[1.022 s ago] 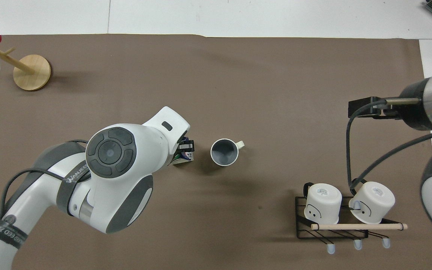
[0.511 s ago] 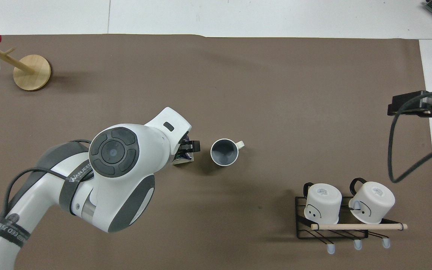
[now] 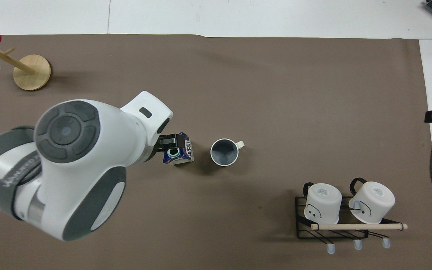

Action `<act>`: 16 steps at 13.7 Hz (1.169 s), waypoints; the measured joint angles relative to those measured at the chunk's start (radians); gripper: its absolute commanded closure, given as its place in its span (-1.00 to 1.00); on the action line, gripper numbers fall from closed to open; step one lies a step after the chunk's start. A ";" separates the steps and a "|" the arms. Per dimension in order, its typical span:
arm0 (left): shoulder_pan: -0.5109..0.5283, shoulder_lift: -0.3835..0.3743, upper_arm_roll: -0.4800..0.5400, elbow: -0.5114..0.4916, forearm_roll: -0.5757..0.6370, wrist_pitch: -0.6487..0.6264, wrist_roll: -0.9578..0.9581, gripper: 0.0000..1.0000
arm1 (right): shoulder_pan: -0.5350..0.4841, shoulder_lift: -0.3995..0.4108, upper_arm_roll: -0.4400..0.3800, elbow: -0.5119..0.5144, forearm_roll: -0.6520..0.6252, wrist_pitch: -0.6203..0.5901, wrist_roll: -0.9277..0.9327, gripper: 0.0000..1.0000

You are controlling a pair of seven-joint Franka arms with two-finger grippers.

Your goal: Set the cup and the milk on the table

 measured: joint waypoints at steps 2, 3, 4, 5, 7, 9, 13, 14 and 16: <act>0.061 -0.056 0.006 0.020 0.002 -0.090 0.081 -1.00 | 0.000 0.001 0.000 -0.032 0.000 0.000 0.000 -1.00; 0.102 -0.085 0.011 0.022 0.002 -0.134 0.140 -1.00 | 0.000 0.001 0.000 -0.046 0.000 0.001 0.000 -1.00; 0.150 -0.112 0.014 0.026 0.003 -0.178 0.219 -1.00 | 0.000 0.001 0.000 -0.053 -0.002 0.001 0.000 -1.00; 0.191 -0.130 0.016 0.037 0.003 -0.216 0.286 -1.00 | 0.000 0.001 0.001 -0.054 -0.012 -0.007 -0.008 -1.00; 0.270 -0.148 0.018 0.078 0.003 -0.293 0.400 -1.00 | 0.000 -0.001 0.002 -0.051 -0.034 -0.028 -0.042 -1.00; 0.328 -0.151 0.020 0.108 0.003 -0.337 0.458 -1.00 | 0.000 -0.001 0.003 -0.051 -0.034 -0.035 -0.048 -1.00; 0.421 -0.150 0.021 0.118 0.003 -0.385 0.568 -1.00 | 0.004 -0.003 0.008 -0.053 -0.025 -0.045 -0.049 -1.00; 0.440 -0.150 0.021 0.119 0.003 -0.393 0.598 -1.00 | 0.004 -0.003 0.008 -0.053 -0.024 -0.046 -0.049 -1.00; 0.465 -0.150 0.021 0.122 0.003 -0.409 0.627 -1.00 | 0.004 -0.004 0.008 -0.053 -0.023 -0.050 -0.049 -1.00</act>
